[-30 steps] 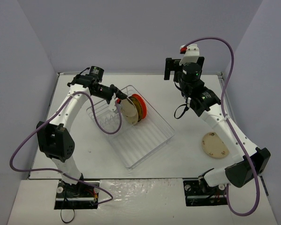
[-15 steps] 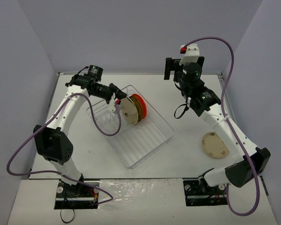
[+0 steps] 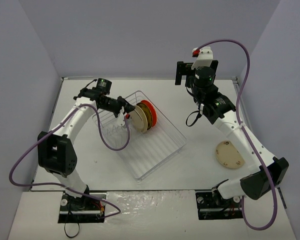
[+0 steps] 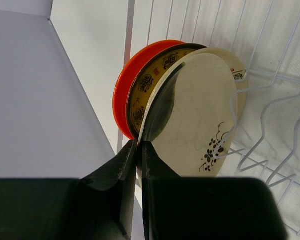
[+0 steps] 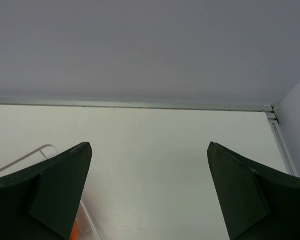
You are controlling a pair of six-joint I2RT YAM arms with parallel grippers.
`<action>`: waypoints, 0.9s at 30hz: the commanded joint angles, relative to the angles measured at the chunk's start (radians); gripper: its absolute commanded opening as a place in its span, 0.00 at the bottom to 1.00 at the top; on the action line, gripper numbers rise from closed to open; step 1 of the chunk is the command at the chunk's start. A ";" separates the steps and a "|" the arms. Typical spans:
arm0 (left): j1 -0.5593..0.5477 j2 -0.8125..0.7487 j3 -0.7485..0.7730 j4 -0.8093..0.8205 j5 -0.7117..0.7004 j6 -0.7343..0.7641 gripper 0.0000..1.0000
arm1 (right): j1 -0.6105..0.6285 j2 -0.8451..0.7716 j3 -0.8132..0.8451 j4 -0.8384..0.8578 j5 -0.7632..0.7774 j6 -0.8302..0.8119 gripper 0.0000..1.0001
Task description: Load the plates into the dish rack
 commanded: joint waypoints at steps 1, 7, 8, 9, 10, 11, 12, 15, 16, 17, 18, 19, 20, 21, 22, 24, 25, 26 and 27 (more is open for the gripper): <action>-0.010 -0.036 0.017 0.022 0.031 0.479 0.00 | -0.005 -0.005 0.047 0.065 -0.004 0.018 0.97; -0.010 -0.029 0.003 -0.065 0.050 0.556 0.10 | -0.006 -0.002 0.044 0.064 -0.002 0.020 0.97; -0.010 -0.023 0.003 -0.069 0.049 0.567 0.14 | -0.007 -0.003 0.042 0.063 0.000 0.022 0.97; -0.010 -0.018 0.002 -0.073 0.049 0.576 0.23 | -0.007 -0.008 0.038 0.062 0.003 0.023 0.97; -0.011 -0.013 0.004 -0.084 0.046 0.583 0.28 | -0.007 -0.012 0.034 0.063 0.006 0.025 0.97; -0.012 -0.009 0.007 -0.095 0.043 0.590 0.33 | -0.007 -0.016 0.030 0.063 0.010 0.027 0.97; -0.013 -0.007 0.011 -0.107 0.040 0.596 0.35 | -0.007 -0.020 0.026 0.062 0.012 0.029 0.98; -0.013 -0.003 0.022 -0.125 0.039 0.598 0.42 | -0.007 -0.035 0.015 0.061 0.022 0.035 0.98; -0.013 -0.002 0.022 -0.125 0.039 0.598 0.43 | -0.007 -0.035 0.015 0.061 0.024 0.037 0.98; -0.013 -0.004 0.023 -0.125 0.044 0.594 0.46 | -0.007 -0.044 0.010 0.059 0.032 0.041 0.98; -0.013 -0.006 0.024 -0.125 0.049 0.589 0.50 | -0.007 -0.054 0.006 0.057 0.041 0.046 0.98; -0.013 -0.011 0.026 -0.123 0.059 0.577 0.56 | -0.007 -0.060 0.001 0.054 0.051 0.052 0.98; -0.013 -0.021 0.031 -0.112 0.080 0.539 0.65 | -0.007 -0.063 -0.003 0.047 0.066 0.059 0.99; -0.013 -0.030 0.039 -0.091 0.100 0.477 0.71 | -0.007 -0.066 -0.004 0.033 0.080 0.067 0.99; -0.013 -0.043 0.051 -0.056 0.135 0.382 0.76 | -0.007 -0.071 -0.006 0.023 0.100 0.079 1.00; -0.013 -0.072 0.061 0.083 0.181 0.086 0.97 | -0.007 -0.085 -0.021 -0.004 0.143 0.116 1.00; -0.013 -0.099 0.050 0.174 0.193 -0.062 0.97 | -0.009 -0.092 -0.037 -0.018 0.164 0.133 1.00; -0.013 -0.126 0.037 0.290 0.202 -0.237 0.97 | -0.012 -0.099 -0.051 -0.036 0.186 0.154 1.00; -0.013 -0.155 0.019 0.507 0.196 -0.523 0.97 | -0.023 -0.108 -0.058 -0.067 0.215 0.193 1.00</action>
